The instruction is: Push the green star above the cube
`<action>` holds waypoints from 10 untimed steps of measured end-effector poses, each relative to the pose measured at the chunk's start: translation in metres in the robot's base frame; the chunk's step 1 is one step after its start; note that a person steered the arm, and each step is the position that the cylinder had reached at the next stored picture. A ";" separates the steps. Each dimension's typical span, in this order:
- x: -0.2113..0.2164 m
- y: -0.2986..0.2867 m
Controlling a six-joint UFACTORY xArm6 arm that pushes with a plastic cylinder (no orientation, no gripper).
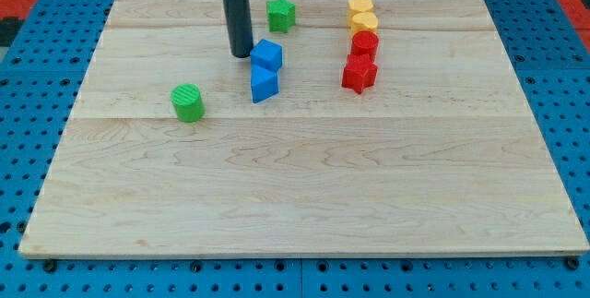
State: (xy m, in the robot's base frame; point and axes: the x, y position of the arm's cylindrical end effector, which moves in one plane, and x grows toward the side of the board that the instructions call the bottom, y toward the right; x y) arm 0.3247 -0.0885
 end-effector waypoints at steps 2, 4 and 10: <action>-0.100 -0.017; -0.123 0.052; -0.077 0.097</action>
State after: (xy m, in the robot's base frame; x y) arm 0.2478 0.0083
